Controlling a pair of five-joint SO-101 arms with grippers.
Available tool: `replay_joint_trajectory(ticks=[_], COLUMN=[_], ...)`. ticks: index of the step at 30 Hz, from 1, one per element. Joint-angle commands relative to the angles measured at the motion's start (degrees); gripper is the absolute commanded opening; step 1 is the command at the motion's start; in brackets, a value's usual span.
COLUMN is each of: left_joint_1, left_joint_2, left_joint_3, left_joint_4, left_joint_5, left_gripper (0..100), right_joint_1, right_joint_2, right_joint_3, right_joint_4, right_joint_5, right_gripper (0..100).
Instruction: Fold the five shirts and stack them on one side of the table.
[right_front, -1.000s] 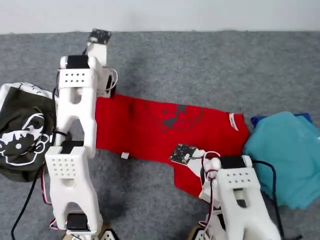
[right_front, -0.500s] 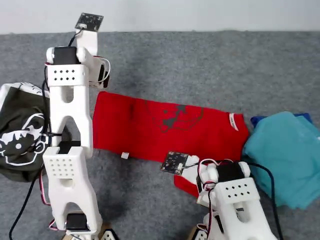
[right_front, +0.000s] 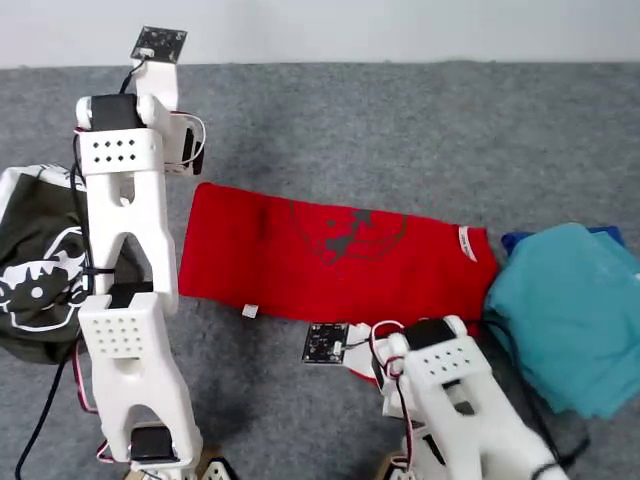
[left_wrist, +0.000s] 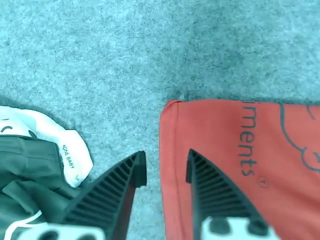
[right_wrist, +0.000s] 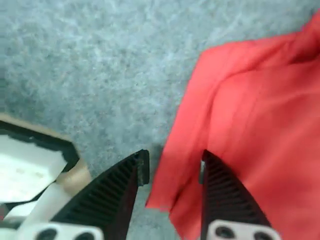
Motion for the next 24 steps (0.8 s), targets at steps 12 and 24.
replay_joint_trajectory(ticks=[12, 24], left_joint_1=[-0.2, 0.0], left_joint_2=[-3.8, -3.8], left_joint_3=[-2.0, -2.0], left_joint_4=[1.1, 1.1], left_joint_5=[-0.1, -0.1], left_gripper=[14, 14], right_joint_1=[-0.3, 3.5], right_joint_2=[19.5, 19.5], right_joint_3=[-2.2, -16.0], right_joint_4=[-13.1, 3.2], right_joint_5=[4.5, 4.7], right_gripper=[0.4, 1.1])
